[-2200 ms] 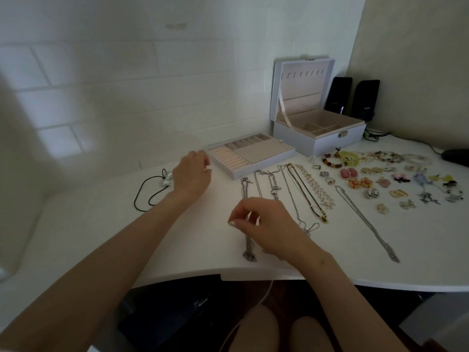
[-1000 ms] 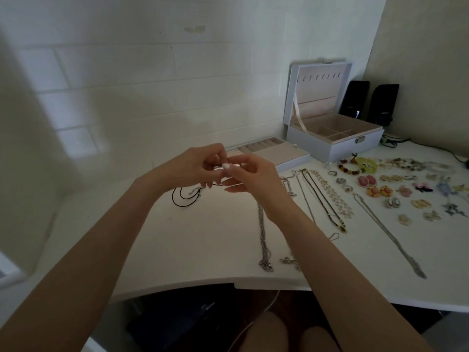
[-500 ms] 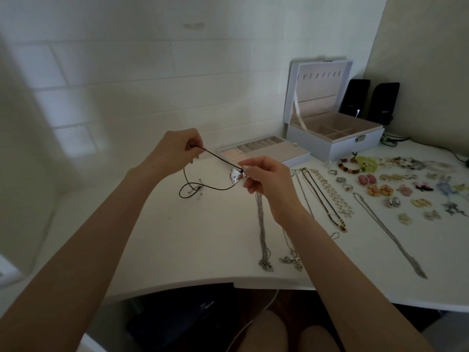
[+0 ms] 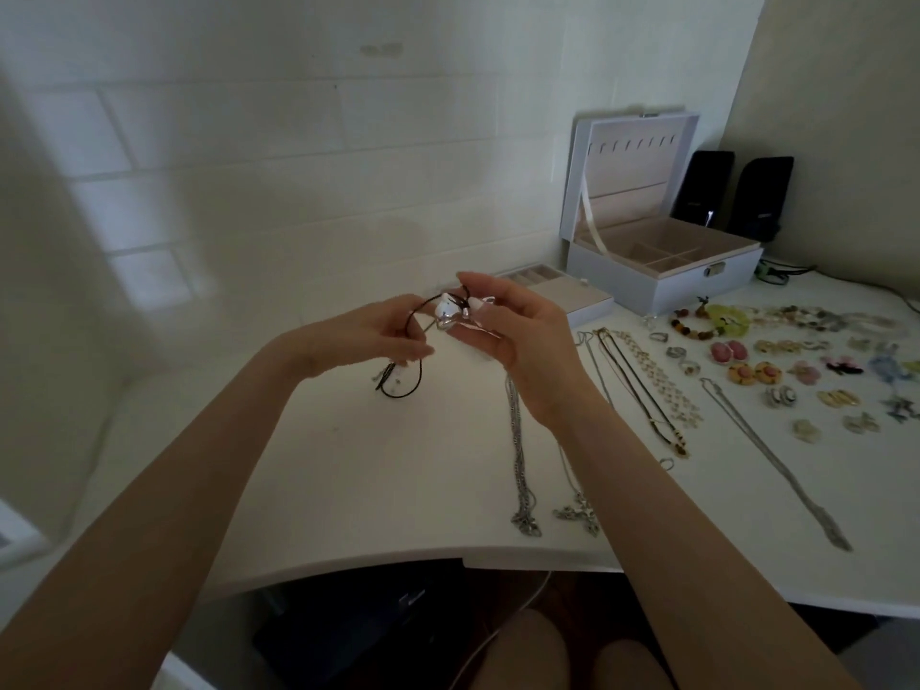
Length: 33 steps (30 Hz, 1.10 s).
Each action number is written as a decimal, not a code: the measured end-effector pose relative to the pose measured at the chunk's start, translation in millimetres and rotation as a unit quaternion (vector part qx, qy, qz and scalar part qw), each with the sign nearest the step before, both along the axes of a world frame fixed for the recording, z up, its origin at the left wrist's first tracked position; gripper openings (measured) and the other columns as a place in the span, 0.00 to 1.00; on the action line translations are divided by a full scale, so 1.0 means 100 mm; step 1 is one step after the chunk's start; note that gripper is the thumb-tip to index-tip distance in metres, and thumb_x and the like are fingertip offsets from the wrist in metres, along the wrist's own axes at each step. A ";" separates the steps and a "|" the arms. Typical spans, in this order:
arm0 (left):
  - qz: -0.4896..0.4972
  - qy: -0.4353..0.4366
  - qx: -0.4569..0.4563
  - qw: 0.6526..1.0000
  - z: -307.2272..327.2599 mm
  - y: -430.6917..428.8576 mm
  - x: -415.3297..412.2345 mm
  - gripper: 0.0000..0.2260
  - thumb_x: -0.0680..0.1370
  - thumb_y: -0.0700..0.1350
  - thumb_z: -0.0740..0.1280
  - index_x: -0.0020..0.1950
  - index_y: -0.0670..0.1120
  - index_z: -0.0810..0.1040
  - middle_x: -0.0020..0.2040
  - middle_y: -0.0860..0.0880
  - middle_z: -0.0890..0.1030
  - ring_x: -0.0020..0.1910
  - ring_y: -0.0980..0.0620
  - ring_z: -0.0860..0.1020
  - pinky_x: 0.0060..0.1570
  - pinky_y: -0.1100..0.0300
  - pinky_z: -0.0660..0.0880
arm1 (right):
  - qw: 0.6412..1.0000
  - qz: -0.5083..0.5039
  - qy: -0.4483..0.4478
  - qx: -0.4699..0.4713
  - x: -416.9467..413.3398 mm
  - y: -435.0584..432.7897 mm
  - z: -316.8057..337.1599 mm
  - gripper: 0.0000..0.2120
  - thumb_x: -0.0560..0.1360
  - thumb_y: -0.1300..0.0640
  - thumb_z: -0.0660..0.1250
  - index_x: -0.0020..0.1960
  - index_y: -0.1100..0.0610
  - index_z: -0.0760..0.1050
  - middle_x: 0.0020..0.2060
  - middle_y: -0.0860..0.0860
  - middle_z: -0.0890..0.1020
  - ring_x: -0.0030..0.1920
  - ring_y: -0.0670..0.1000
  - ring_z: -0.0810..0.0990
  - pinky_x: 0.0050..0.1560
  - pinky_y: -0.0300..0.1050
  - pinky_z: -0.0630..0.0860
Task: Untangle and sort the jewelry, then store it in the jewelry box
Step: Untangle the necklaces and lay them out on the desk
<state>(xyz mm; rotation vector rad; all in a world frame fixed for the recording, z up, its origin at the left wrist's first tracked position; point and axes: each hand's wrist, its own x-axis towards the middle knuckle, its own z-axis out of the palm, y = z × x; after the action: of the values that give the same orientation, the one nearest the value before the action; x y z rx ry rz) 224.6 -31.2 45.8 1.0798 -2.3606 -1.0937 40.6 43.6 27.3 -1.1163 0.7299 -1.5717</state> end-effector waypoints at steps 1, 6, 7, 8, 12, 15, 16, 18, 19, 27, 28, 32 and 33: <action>0.014 -0.011 -0.030 0.999 -0.01 0.00 -0.02 0.16 0.74 0.45 0.72 0.56 0.58 0.70 0.45 0.44 0.77 0.44 0.55 0.75 0.52 0.52 0.74 | 1.000 0.017 -0.005 0.005 0.00 0.00 0.02 0.13 0.76 0.72 0.60 0.56 0.64 0.78 0.46 0.57 0.82 0.46 0.54 0.83 0.51 0.47 0.80; 0.072 0.050 -0.113 0.990 -0.01 0.00 -0.16 0.19 0.68 0.49 0.73 0.52 0.61 0.68 0.45 0.33 0.77 0.38 0.49 0.73 0.41 0.52 0.71 | 0.997 0.071 0.011 0.014 0.03 0.01 0.08 0.10 0.76 0.71 0.59 0.52 0.68 0.78 0.42 0.58 0.82 0.41 0.53 0.82 0.45 0.47 0.82; 0.077 0.035 -0.142 0.986 0.00 -0.01 -0.17 0.13 0.70 0.47 0.72 0.47 0.60 0.72 0.41 0.35 0.77 0.37 0.49 0.72 0.39 0.55 0.69 | 0.997 0.075 0.016 0.014 0.03 0.01 0.07 0.09 0.76 0.70 0.59 0.52 0.68 0.78 0.41 0.58 0.82 0.41 0.53 0.81 0.45 0.47 0.81; 0.081 0.023 -0.164 0.983 0.01 -0.04 -0.18 0.08 0.72 0.45 0.71 0.41 0.57 0.74 0.35 0.39 0.76 0.35 0.51 0.70 0.37 0.58 0.66 | 0.997 0.078 0.023 0.013 0.02 0.01 0.07 0.09 0.77 0.69 0.60 0.52 0.69 0.77 0.41 0.57 0.82 0.41 0.53 0.81 0.45 0.47 0.81; 0.094 0.000 -0.200 0.975 0.09 -0.06 -0.16 0.14 0.74 0.40 0.69 0.31 0.55 0.74 0.26 0.56 0.72 0.28 0.59 0.66 0.33 0.62 0.62 | 0.997 0.070 0.031 0.022 -0.03 0.03 0.04 0.09 0.78 0.65 0.62 0.50 0.68 0.79 0.40 0.57 0.81 0.38 0.51 0.80 0.40 0.43 0.80; 0.040 0.013 -0.137 0.990 0.15 -0.05 -0.07 0.08 0.74 0.40 0.69 0.45 0.54 0.78 0.33 0.48 0.71 0.32 0.56 0.67 0.36 0.63 0.65 | 0.998 0.057 0.020 0.029 -0.07 0.04 0.04 0.08 0.78 0.64 0.62 0.49 0.67 0.79 0.42 0.59 0.79 0.37 0.50 0.79 0.38 0.41 0.79; 0.007 0.000 -0.108 0.994 0.17 -0.03 -0.05 0.11 0.74 0.42 0.70 0.51 0.56 0.77 0.35 0.44 0.70 0.34 0.56 0.67 0.38 0.63 0.66 | 0.998 0.059 0.018 0.029 -0.08 0.04 0.04 0.08 0.78 0.64 0.62 0.49 0.66 0.79 0.44 0.60 0.80 0.37 0.50 0.79 0.38 0.41 0.79; -0.044 -0.044 -0.070 0.996 0.17 -0.01 -0.07 0.16 0.70 0.49 0.72 0.56 0.61 0.76 0.43 0.37 0.74 0.42 0.53 0.71 0.46 0.58 0.70 | 0.997 0.068 0.025 0.024 -0.07 0.05 0.07 0.08 0.77 0.65 0.62 0.51 0.66 0.79 0.47 0.61 0.81 0.38 0.50 0.80 0.38 0.41 0.79; -0.052 -0.056 -0.072 0.994 0.15 0.00 -0.09 0.16 0.68 0.54 0.72 0.55 0.62 0.77 0.49 0.35 0.76 0.45 0.51 0.72 0.49 0.55 0.71 | 0.997 0.073 0.032 0.019 -0.06 0.05 0.08 0.09 0.77 0.65 0.62 0.52 0.66 0.79 0.47 0.60 0.82 0.39 0.51 0.81 0.39 0.42 0.79; 0.103 0.011 -0.200 0.974 0.17 -0.15 0.01 0.07 0.75 0.40 0.70 0.39 0.51 0.77 0.37 0.52 0.74 0.31 0.60 0.69 0.34 0.67 0.64 | 0.996 0.068 0.052 0.016 -0.12 0.11 0.06 0.12 0.73 0.57 0.66 0.51 0.64 0.80 0.51 0.62 0.81 0.36 0.51 0.76 0.36 0.39 0.77; 0.114 0.015 -0.198 0.973 0.19 -0.16 0.05 0.05 0.74 0.41 0.70 0.40 0.49 0.78 0.36 0.53 0.73 0.30 0.61 0.69 0.32 0.70 0.64 | 0.996 0.065 0.055 0.024 -0.13 0.12 0.06 0.13 0.71 0.55 0.66 0.49 0.63 0.81 0.49 0.61 0.82 0.34 0.50 0.76 0.36 0.39 0.77; 0.125 0.058 -0.134 0.981 0.24 -0.20 0.21 0.03 0.75 0.39 0.69 0.44 0.39 0.79 0.26 0.55 0.73 0.25 0.59 0.68 0.31 0.69 0.65 | 0.994 0.054 0.075 0.063 -0.14 0.09 0.01 0.11 0.67 0.56 0.70 0.46 0.61 0.82 0.43 0.58 0.82 0.32 0.48 0.76 0.35 0.39 0.76; 0.122 0.068 -0.127 0.982 0.25 -0.21 0.24 0.03 0.76 0.38 0.68 0.45 0.38 0.79 0.28 0.54 0.76 0.26 0.58 0.69 0.31 0.67 0.66 | 0.992 0.053 0.085 0.072 -0.14 0.08 -0.01 0.09 0.68 0.58 0.71 0.47 0.61 0.82 0.43 0.57 0.83 0.31 0.48 0.77 0.35 0.39 0.76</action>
<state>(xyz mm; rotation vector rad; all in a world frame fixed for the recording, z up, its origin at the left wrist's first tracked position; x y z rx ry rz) 248.5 -51.9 71.0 1.1250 -2.1232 -0.7327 27.0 51.4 26.6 -1.1729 0.8687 -1.3247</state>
